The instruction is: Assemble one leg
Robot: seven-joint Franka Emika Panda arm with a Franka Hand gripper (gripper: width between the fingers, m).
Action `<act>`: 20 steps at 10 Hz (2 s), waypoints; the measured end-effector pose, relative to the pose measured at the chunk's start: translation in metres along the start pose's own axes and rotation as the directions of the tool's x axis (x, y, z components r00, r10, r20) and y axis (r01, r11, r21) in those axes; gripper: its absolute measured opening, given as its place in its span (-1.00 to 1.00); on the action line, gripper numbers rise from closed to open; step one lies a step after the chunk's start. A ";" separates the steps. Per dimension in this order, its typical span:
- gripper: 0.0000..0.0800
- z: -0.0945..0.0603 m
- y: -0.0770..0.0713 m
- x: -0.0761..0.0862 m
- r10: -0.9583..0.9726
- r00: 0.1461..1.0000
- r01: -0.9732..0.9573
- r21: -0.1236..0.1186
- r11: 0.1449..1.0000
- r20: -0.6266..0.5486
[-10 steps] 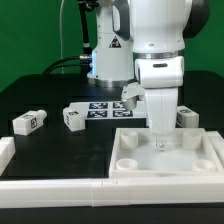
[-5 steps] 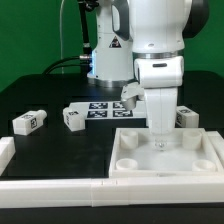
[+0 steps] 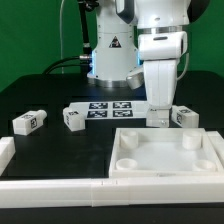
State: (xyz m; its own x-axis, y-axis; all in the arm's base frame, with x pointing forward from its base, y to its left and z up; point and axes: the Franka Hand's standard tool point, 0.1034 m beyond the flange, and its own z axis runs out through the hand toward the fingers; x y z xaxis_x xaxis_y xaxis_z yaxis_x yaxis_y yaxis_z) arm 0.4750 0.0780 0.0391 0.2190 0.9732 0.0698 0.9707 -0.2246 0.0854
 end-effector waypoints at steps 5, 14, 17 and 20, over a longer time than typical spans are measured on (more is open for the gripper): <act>0.62 0.001 -0.001 0.000 0.417 0.909 -0.417 0.009 0.909 -0.004; 0.62 0.003 -0.036 0.050 0.917 0.400 -0.915 0.055 0.399 -0.004; 0.62 0.009 -0.041 0.049 0.861 0.509 -0.860 0.069 0.506 0.030; 0.62 0.007 -0.052 0.058 0.807 0.499 -0.865 0.128 0.485 0.316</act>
Offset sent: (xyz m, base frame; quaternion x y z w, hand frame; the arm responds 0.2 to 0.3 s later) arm 0.0000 0.0000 0.0000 0.0000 0.0000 0.2667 0.9638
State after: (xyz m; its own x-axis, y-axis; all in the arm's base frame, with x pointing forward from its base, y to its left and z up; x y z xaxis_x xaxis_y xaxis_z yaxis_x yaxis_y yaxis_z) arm 0.4376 0.1464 0.0321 0.9238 0.3199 -0.2103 0.2938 -0.9446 -0.1462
